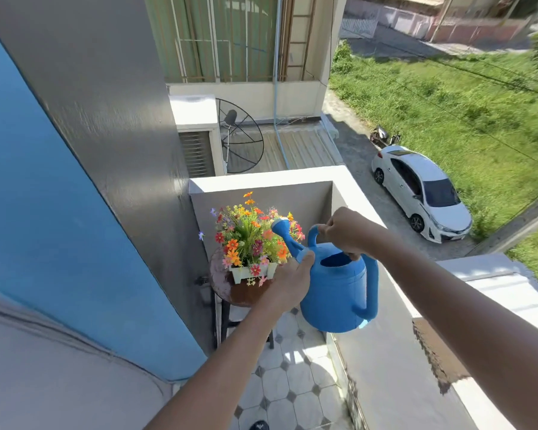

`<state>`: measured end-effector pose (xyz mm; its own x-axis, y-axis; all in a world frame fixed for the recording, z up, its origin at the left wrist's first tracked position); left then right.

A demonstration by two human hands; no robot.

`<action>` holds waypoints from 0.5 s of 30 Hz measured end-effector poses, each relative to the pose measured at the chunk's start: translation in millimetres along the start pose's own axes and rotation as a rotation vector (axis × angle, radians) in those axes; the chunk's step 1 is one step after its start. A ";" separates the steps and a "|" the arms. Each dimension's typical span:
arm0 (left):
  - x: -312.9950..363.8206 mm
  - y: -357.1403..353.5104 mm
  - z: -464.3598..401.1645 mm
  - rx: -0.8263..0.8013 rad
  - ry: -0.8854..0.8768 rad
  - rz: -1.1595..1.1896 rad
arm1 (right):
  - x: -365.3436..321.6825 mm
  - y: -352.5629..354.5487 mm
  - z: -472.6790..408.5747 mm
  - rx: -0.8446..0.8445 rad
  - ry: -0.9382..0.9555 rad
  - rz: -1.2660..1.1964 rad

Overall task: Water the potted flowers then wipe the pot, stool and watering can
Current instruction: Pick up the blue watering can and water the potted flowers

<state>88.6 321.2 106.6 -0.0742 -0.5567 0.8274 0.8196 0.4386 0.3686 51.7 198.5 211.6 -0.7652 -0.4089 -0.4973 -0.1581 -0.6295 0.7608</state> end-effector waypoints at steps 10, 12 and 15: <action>-18.0 -19.0 -8.6 -0.036 0.022 0.058 | 3.2 -5.6 2.4 -0.039 0.053 0.080; -16.2 -14.4 -2.5 -0.036 0.028 0.052 | 2.4 -8.5 1.5 -0.044 0.059 0.090; -19.1 -2.3 5.0 0.008 0.059 0.053 | -6.7 -16.2 5.1 -0.057 0.082 0.102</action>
<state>85.3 334.3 92.1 0.0030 -0.5733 0.8193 0.8171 0.4737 0.3285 56.2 214.8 204.8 -0.7215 -0.5237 -0.4529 -0.0447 -0.6175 0.7853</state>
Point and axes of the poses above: each hand's wrist, its own z-axis away from the middle knuckle, its own y-axis out of the back of the hand, x = y × z, the point moved 5 cm from there along -z, towards the middle knuckle, and after that the axes turned 8 degrees about -z, right-handed, at the moved point
